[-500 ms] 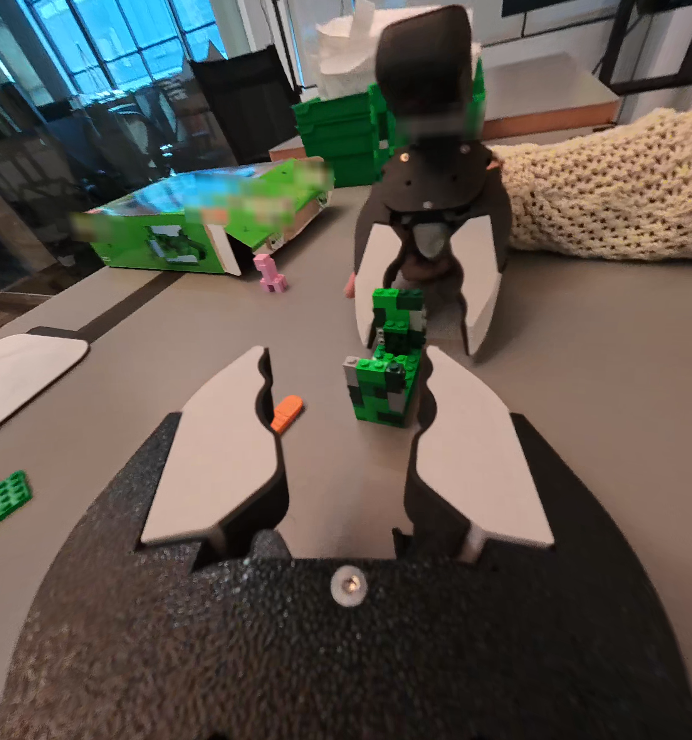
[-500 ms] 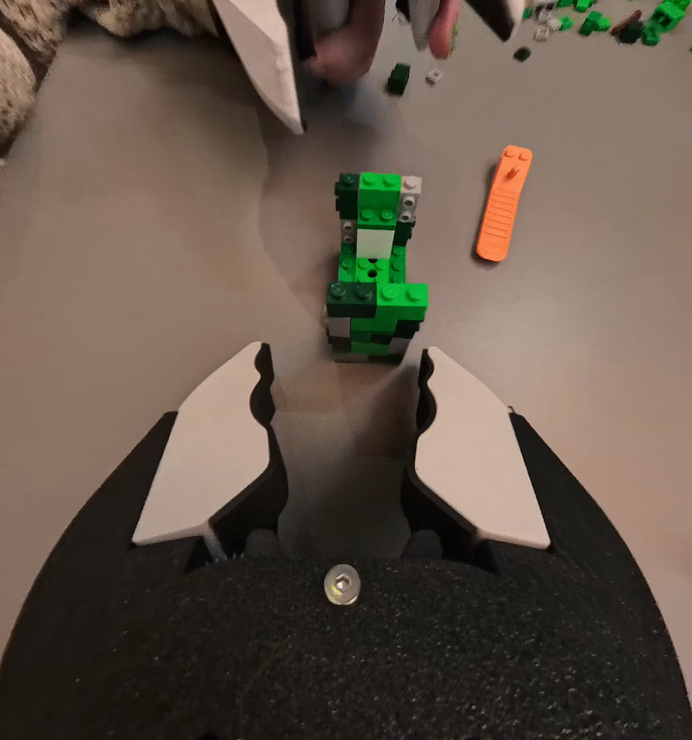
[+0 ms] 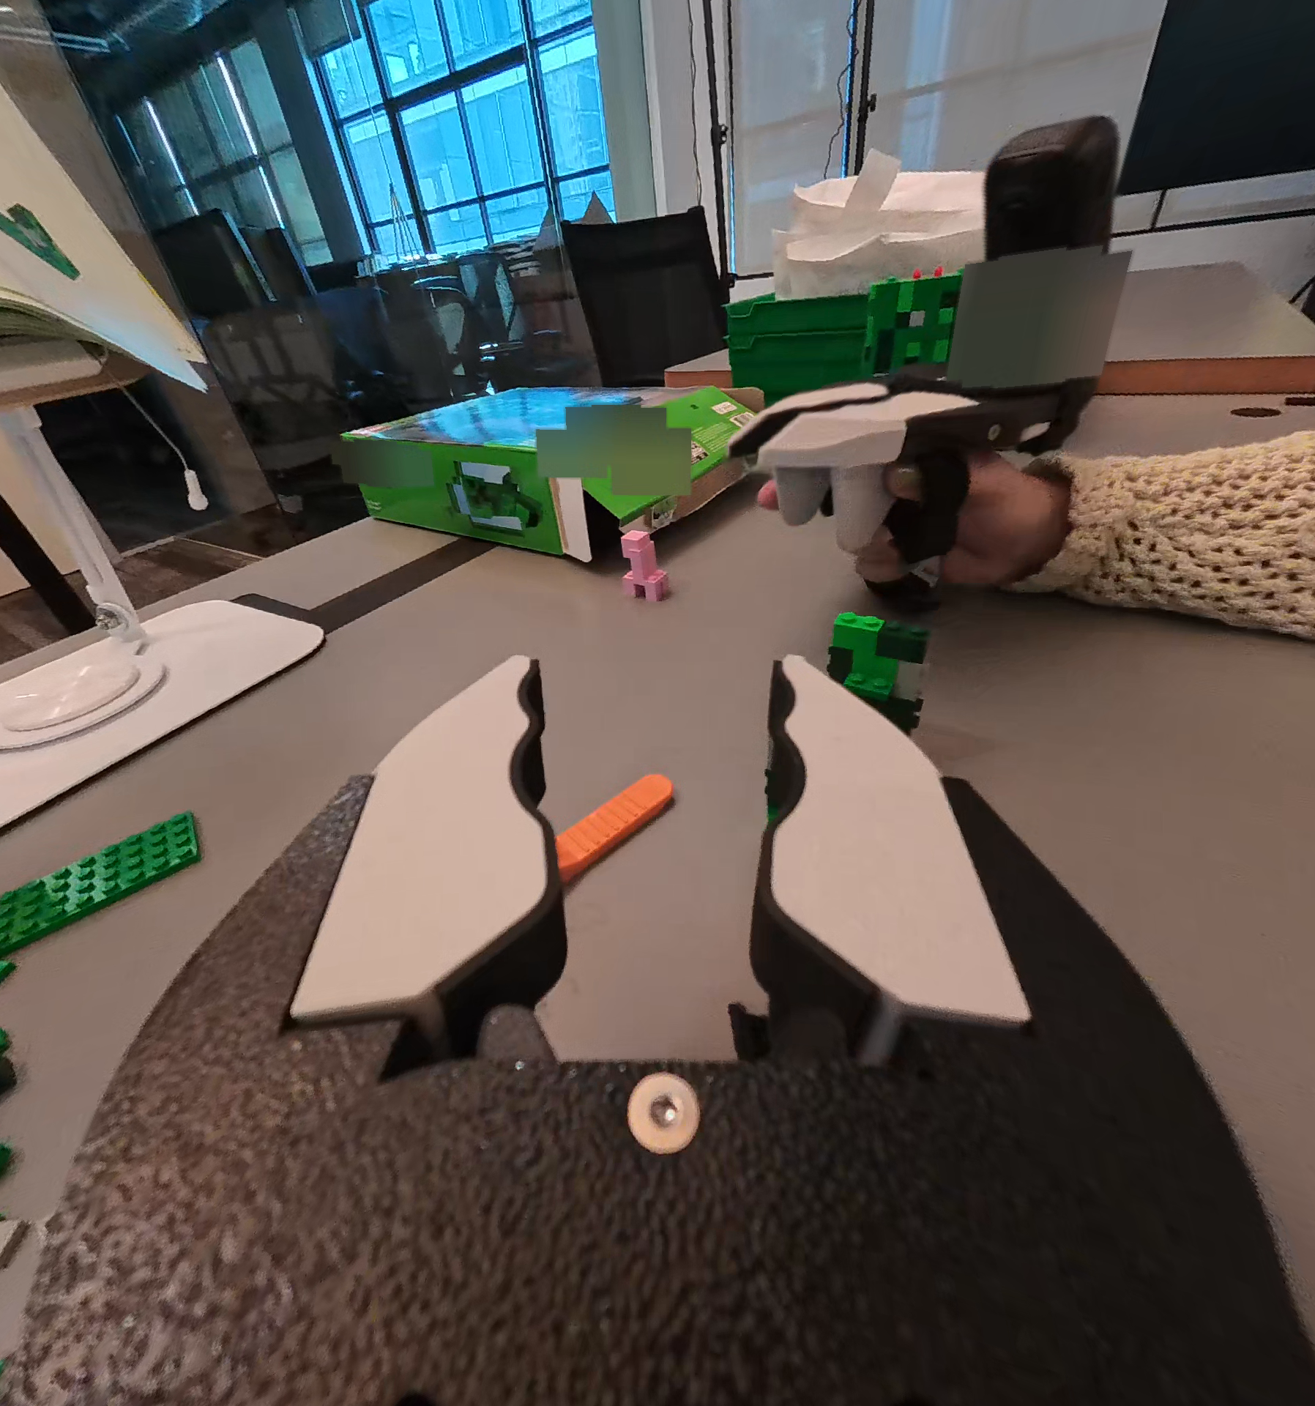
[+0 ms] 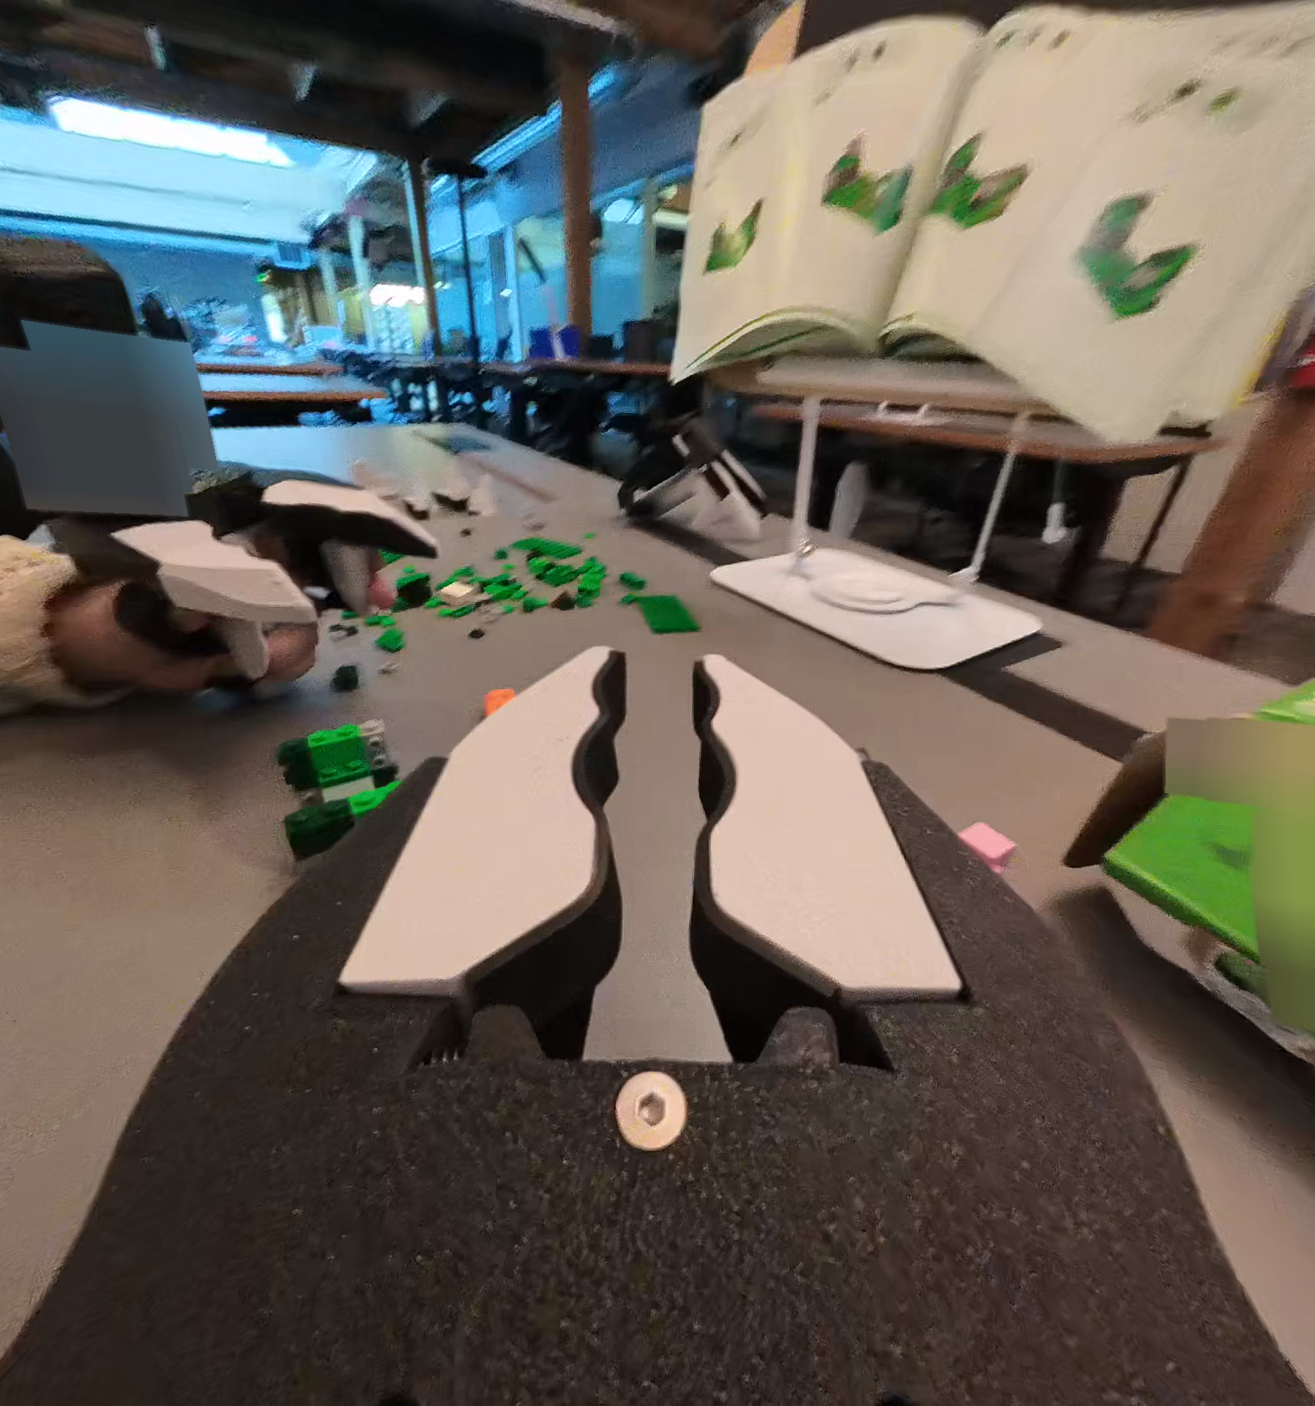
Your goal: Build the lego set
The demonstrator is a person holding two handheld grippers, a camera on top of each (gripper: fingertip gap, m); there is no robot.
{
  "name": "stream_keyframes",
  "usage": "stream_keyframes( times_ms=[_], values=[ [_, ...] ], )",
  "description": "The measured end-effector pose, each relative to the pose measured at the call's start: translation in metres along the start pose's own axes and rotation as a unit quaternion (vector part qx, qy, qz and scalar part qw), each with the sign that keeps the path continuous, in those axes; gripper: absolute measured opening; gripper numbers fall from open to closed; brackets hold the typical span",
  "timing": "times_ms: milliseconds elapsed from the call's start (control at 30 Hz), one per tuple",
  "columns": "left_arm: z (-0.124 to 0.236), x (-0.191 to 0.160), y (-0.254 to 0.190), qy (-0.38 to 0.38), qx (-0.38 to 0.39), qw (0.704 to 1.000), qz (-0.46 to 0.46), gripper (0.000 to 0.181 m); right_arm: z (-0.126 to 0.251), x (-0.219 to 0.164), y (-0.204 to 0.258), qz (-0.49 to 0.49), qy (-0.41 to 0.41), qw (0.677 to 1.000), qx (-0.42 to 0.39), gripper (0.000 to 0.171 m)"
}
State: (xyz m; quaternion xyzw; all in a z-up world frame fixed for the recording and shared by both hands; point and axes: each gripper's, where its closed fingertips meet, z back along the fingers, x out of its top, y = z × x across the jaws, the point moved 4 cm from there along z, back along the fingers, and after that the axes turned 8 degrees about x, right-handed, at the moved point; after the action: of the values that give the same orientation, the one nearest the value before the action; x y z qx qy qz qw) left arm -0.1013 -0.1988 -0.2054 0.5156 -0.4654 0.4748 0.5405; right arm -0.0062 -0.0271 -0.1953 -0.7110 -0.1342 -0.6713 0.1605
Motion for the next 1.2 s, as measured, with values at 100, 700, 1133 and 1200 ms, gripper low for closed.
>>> stream_keyframes(
  times_ms=[100,700,1133,1200],
  values=[
    [-0.001,0.0,0.0,0.002,0.005,1.0,-0.004,0.055,0.004,0.003,-0.002,0.018,-0.017,0.999,-0.036,0.011],
    [-0.002,-0.001,0.005,0.005,0.021,1.0,0.006,0.044,0.007,0.003,0.0,0.093,-0.01,0.993,-0.077,0.0],
    [0.011,0.002,-0.057,0.074,-0.032,0.994,-0.076,0.042,0.004,0.0,0.002,0.117,0.007,0.99,-0.074,0.0],
    [0.024,-0.003,-0.065,0.106,-0.02,0.99,-0.093,0.042,0.003,0.0,0.003,0.117,0.007,0.99,-0.073,0.0]
  ],
)
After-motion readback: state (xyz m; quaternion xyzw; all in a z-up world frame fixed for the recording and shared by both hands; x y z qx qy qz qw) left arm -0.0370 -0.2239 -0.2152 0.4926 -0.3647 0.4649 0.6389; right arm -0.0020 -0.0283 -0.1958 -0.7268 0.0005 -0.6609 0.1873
